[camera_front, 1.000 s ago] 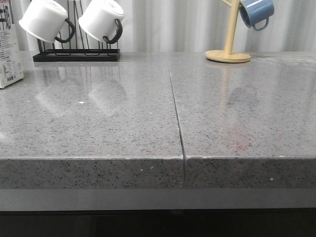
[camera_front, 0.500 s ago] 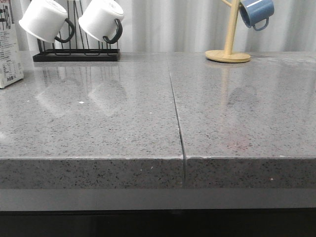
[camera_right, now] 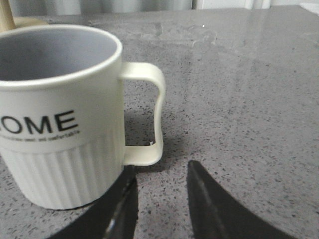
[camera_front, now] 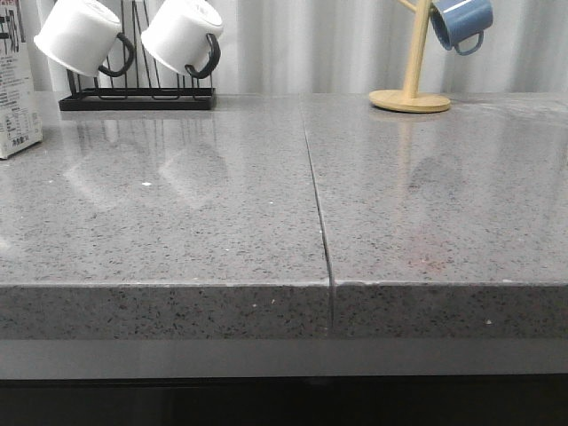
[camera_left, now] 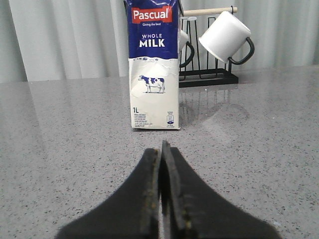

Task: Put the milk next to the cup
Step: 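Move the right gripper to the white HOME mug handle and grasp it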

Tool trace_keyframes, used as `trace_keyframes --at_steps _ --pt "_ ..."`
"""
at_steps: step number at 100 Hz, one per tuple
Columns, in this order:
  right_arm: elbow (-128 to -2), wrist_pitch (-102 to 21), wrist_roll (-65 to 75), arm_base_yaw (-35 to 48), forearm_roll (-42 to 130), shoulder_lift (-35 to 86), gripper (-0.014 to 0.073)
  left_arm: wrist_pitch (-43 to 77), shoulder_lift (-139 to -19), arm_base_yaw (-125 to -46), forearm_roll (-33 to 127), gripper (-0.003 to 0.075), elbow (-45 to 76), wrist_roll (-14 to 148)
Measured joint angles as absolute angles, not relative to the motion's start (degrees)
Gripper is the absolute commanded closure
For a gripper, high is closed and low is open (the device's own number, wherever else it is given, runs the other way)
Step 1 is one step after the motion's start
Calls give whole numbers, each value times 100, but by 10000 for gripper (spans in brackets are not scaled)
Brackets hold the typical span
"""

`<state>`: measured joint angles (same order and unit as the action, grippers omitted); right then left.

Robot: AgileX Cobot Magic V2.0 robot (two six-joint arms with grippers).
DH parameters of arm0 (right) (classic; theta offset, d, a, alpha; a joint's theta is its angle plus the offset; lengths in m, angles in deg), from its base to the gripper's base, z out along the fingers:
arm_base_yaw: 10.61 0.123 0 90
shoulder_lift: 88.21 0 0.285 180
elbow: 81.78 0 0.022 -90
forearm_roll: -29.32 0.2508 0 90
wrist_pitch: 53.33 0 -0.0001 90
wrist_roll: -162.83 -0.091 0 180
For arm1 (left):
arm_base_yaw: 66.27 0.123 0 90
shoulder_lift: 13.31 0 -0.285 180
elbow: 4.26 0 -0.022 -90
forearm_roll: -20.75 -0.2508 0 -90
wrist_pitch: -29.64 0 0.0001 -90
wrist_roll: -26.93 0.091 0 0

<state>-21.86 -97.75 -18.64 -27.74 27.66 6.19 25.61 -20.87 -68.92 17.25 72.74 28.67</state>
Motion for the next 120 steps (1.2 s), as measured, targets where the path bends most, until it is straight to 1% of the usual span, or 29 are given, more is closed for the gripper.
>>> trace_keyframes --at_steps 55,62,67,77,86,120 --pt "-3342 -9859 -1864 -2774 2734 -634 328 2561 -2087 -6892 1725 741 7274 2867" --pt "-3507 -9859 -1864 -2774 2734 -771 369 2561 -2087 -6892 1725 741 7274 2867" --pt "-3598 -9859 -1864 -2774 2730 -851 426 2561 -2087 -6892 1725 741 7274 2867" --pt "-3698 -9859 -1864 -2774 2720 -924 572 2561 -2087 -6892 1725 741 7274 2867" --pt "-3707 -9848 -1864 -2774 2707 -933 664 2561 -2087 -6892 1725 741 7274 2867" --pt "-3720 -9882 -1933 -2707 2707 -882 659 2561 -2087 -6892 1725 741 7274 2867"
